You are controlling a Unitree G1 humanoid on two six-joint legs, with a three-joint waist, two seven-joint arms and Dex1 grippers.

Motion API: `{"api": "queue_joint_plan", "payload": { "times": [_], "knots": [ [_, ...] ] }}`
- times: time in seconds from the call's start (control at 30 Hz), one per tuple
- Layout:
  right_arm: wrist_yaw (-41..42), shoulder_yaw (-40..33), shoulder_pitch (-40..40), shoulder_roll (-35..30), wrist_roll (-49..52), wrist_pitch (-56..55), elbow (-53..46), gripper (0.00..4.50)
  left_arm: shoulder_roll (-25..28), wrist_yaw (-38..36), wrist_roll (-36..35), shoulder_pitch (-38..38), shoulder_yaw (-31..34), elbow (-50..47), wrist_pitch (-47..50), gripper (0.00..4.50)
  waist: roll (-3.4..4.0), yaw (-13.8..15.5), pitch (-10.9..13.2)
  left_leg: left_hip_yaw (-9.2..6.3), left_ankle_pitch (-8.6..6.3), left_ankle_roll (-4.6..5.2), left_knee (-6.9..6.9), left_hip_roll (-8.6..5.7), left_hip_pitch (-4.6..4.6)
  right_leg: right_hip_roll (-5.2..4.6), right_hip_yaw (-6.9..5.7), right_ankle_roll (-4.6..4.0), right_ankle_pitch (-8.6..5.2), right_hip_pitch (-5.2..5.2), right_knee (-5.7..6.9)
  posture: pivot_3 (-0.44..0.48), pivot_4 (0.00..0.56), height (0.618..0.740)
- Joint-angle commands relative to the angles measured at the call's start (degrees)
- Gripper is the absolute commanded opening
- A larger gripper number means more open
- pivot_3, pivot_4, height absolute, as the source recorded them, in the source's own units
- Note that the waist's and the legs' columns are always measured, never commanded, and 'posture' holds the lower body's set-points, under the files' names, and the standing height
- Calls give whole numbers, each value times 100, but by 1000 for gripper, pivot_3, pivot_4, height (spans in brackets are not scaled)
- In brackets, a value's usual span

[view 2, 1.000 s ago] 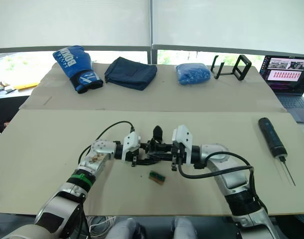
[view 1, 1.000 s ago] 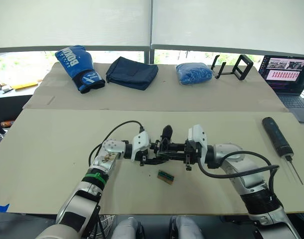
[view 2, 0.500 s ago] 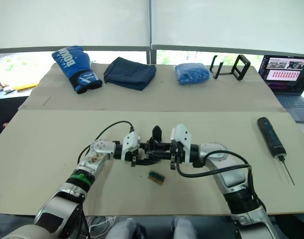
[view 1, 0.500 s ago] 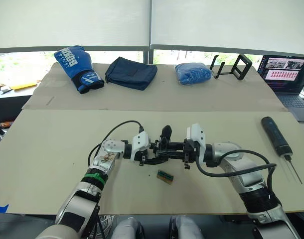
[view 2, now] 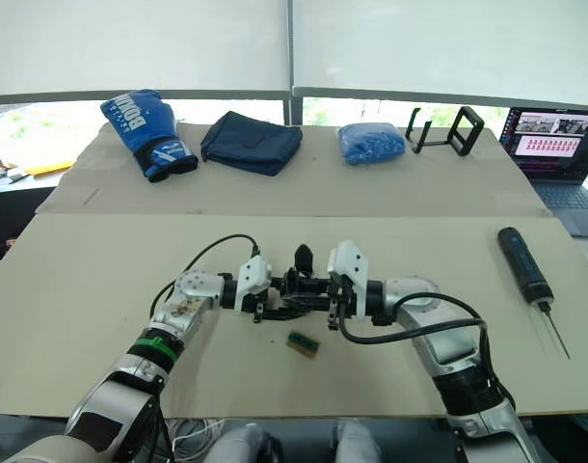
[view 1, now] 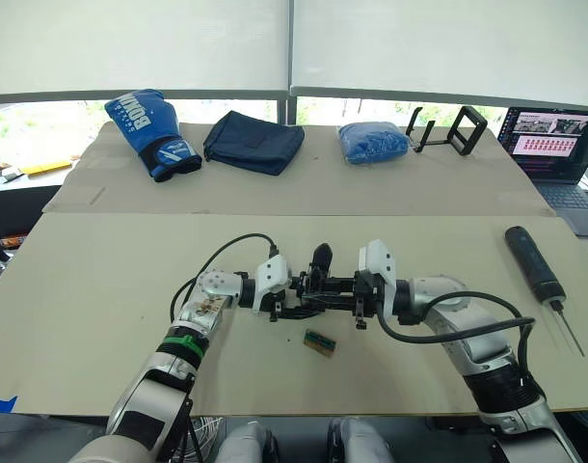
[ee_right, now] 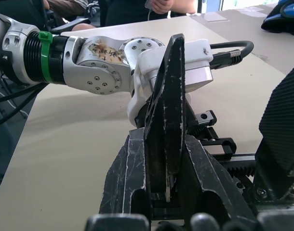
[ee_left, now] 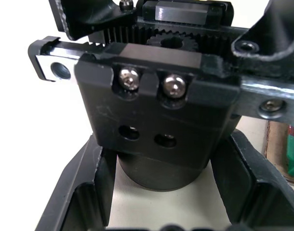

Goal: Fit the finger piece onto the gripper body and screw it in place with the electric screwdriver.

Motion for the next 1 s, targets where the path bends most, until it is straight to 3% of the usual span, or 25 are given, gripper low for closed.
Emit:
{"api": "queue_joint_plan", "payload": {
  "times": [0.03, 0.8, 1.0],
  "knots": [
    [57, 224, 139, -59, -85, 223, -8, 379, -17, 7, 130, 55, -136, -2, 7, 2300, 0, 0, -1, 0, 0, 0, 0, 0, 2, 0, 0, 0, 0, 1, 0, 0, 150, 740],
    [120, 266, -215, -144, -308, 293, 751, 379, -6, -9, 128, 102, -130, -62, 45, 2300, 1, -14, -12, -1, 0, 0, 0, 2, 13, -4, 4, -1, 1, 7, 5, 0, 150, 740],
    [229, 297, -182, -111, -254, 101, 498, 379, -3, 4, 123, 119, -127, -78, 53, 2300, 1, -17, -14, -2, 0, 0, 0, 4, 15, -8, 4, -2, 1, 8, 6, 0, 150, 740]
  ]
}}
